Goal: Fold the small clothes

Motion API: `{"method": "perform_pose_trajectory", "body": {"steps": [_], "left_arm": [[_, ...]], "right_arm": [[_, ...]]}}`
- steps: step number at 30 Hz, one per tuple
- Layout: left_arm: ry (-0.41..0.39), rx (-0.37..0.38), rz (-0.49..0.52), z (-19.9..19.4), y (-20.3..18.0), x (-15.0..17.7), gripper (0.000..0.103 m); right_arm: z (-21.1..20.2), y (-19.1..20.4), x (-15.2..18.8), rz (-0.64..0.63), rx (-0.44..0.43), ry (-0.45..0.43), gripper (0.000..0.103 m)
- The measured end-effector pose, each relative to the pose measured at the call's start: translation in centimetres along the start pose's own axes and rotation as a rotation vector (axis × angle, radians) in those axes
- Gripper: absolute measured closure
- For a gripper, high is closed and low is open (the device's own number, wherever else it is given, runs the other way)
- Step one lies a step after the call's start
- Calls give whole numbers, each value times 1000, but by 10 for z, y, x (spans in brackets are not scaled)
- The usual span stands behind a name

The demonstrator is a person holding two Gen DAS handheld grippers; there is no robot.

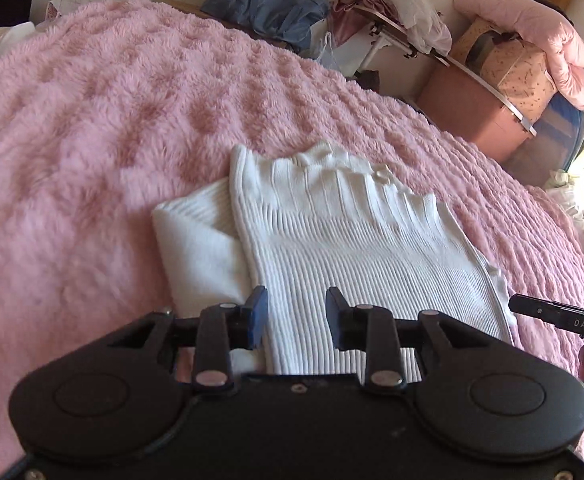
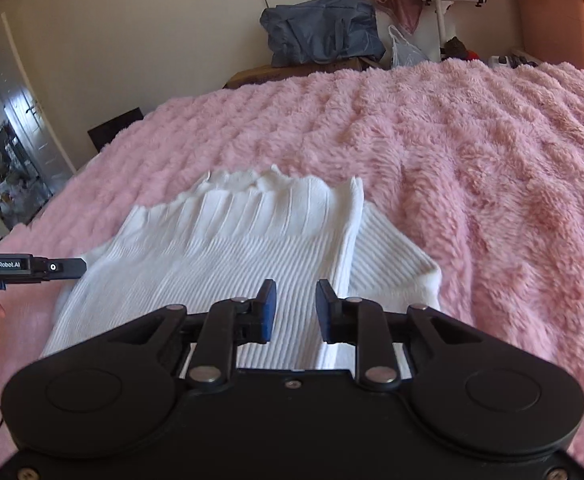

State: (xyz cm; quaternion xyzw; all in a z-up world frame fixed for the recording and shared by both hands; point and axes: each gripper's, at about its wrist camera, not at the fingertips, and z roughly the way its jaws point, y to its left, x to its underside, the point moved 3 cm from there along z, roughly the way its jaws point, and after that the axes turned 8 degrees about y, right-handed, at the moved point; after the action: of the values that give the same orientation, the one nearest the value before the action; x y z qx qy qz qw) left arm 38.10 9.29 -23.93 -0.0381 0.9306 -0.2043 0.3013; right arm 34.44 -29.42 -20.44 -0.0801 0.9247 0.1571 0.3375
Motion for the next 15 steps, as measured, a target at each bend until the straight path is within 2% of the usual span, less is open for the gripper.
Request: {"method": "perform_pose_trajectory", "body": {"steps": [6,11,13,15], "left_arm": [[48,-25,-10,-9,3,49,72],[80,42,-93,0,9,58,77],[97,52,-99,2,9,58,92],[112,48,-88,1,8,59,96]], "right_arm": [[-13,0,47,21,33,84,80],[-7,0,62,44,31,112,80],[-7,0,63,69,16,115,88],[-10,0,62,66,17,118,91]]}}
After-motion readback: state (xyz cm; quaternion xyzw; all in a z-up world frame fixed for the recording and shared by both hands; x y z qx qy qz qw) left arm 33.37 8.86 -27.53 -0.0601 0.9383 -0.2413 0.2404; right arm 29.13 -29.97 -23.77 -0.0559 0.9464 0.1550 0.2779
